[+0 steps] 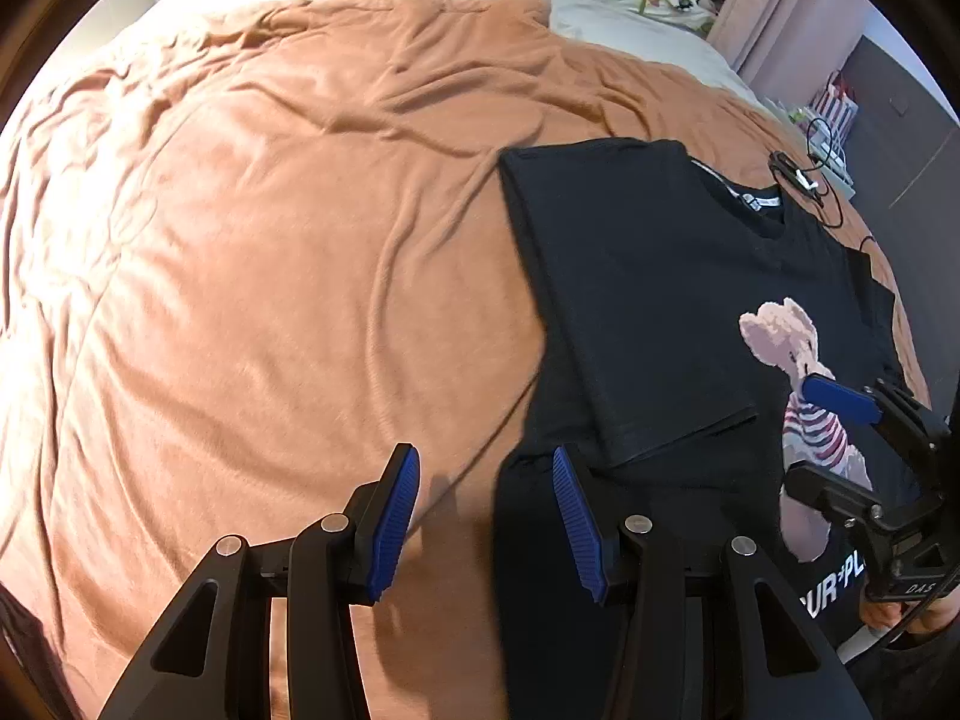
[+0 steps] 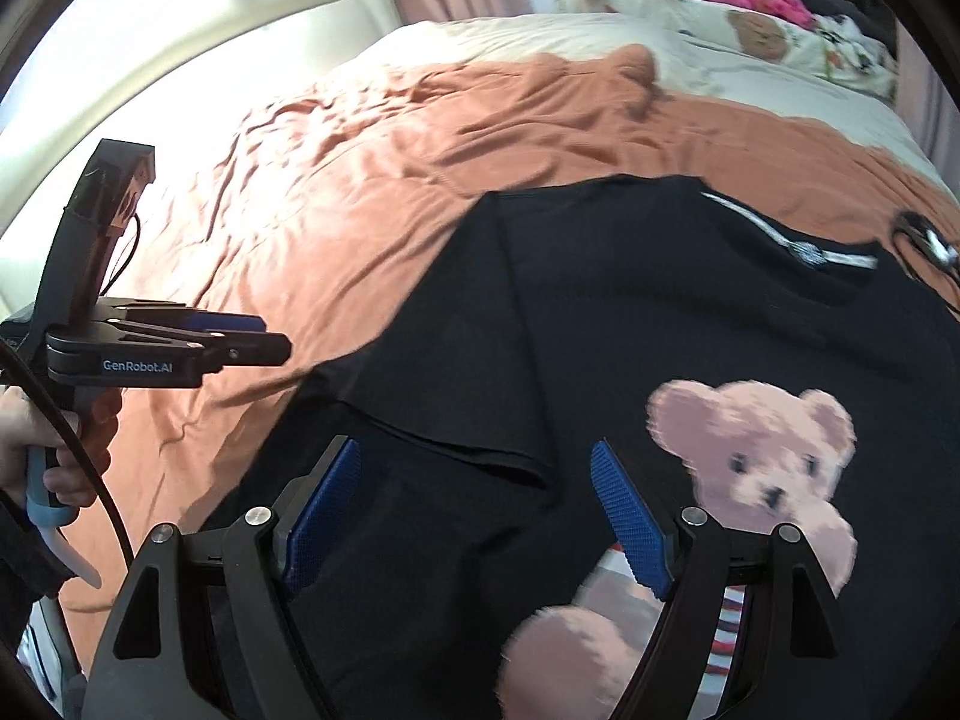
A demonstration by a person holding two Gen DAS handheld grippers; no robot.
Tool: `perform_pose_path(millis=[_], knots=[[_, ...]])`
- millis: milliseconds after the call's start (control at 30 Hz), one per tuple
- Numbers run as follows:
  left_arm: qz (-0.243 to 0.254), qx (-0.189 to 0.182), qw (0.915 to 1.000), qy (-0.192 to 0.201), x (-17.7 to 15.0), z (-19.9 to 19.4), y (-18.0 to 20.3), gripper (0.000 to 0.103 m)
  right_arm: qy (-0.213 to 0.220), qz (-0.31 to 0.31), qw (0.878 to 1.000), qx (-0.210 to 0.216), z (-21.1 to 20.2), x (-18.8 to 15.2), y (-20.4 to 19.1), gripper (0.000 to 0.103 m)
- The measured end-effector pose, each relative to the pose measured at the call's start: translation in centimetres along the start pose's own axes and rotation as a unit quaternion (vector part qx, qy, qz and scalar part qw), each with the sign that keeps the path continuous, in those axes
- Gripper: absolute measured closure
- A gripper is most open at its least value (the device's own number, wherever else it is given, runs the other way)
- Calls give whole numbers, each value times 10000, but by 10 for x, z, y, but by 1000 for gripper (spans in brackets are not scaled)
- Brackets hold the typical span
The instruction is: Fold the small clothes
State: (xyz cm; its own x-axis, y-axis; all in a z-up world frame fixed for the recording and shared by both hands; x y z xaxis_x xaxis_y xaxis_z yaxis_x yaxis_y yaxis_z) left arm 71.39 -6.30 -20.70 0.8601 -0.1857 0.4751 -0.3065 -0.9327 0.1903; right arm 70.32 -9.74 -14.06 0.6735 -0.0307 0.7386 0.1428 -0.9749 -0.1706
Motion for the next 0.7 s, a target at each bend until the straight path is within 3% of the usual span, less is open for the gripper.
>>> perform_pose_path(millis=[200,400,433,567,700], knots=[[-146,-14,9999,-10,-14,3,-26,54,-205,-210,9994,170,40,2,-22,25],[-235,-56,9997,-4,-22,1,-42,54,-378,-476,9981,133,77,5,-41,33],[-247,-65,9997,8,-22,0,-43,54,-394,-486,9980,114,82,6,-42,36],[-256,-134,9996,78,-23,-4,-44,54,-583,-466,9971,121,102,7,-42,83],[-184,-188,9995,148,-19,-6,-37,54,-420,-305,9982,300,99,15,-42,94]])
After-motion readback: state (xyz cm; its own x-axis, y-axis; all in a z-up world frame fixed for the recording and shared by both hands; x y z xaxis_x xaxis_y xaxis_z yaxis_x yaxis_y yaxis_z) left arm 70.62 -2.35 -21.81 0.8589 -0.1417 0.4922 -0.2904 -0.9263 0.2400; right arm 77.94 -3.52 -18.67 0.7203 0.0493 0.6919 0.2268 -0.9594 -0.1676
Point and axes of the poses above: each gripper's, at about its wrist camera, not at the fingertips, and z roughly the way its jaws point, y to its right, x to its top, the point moved 10 cm from there along z, roughly the way its jaws point, and after that the axes turned 4 degrees about y, right-handed, at the moved point
